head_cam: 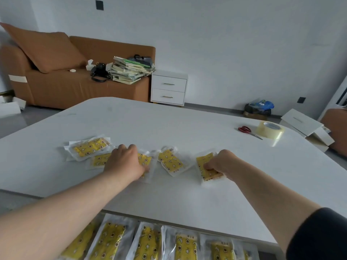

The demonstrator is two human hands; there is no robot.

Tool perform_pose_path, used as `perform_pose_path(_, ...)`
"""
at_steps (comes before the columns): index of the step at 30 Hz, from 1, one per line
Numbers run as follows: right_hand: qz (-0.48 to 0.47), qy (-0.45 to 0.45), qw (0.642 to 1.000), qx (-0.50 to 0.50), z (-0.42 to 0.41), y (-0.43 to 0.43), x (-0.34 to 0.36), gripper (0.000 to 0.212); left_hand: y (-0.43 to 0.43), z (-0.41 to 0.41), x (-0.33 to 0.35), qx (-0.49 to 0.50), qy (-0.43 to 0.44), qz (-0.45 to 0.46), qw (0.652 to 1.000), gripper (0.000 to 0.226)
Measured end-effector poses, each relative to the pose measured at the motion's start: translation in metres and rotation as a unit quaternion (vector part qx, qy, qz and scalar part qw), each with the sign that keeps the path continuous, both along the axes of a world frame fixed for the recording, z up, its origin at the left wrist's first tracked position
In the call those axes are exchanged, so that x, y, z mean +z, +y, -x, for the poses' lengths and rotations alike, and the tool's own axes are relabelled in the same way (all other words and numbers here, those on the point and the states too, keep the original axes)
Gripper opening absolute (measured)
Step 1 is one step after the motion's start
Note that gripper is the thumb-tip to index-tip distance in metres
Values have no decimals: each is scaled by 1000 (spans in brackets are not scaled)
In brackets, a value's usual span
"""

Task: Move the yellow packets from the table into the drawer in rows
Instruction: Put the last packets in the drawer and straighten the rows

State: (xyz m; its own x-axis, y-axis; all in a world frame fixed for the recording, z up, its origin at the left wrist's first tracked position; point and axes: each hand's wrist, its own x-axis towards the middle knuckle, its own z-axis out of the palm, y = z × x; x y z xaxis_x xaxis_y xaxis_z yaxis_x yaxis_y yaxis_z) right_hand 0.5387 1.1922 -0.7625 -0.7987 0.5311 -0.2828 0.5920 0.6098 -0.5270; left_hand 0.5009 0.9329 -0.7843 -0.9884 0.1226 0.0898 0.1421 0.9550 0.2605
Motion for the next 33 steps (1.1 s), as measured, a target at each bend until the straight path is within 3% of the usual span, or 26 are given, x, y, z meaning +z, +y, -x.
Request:
perform_pose_path(3,61,84,995,-13,6,4,7,16,-4,4,5,37,-44,-9,998,61)
perform_pose_path(6,109,139,984,-35,11,-6,18,18,-7,7,9,63,-95,-58,992,68)
perform_pose_path(11,179,120,976,28,20,-42,19,20,-13,10,14,55,-135,-94,985,68)
perform_pose_path(17,75,89,992,55,37,-68,1,29,-30,17,25,10,-137,-90,986,75)
perform_pose_path(21,24,55,996,71,41,-74,-3,28,-58,31,37,-23,-112,-25,993,35)
perform_pose_path(26,-4,28,996,85,41,-83,-6,27,-79,36,27,-61,-116,29,991,35)
perform_pose_path(28,-2,19,996,84,41,-86,-6,24,-81,33,22,-72,-109,36,991,23)
perform_pose_path(31,26,9,997,71,40,-89,-2,20,-81,26,20,-84,-99,45,990,23)
perform_pose_path(33,45,0,997,60,39,-91,0,20,-81,19,19,-94,-100,64,988,42)
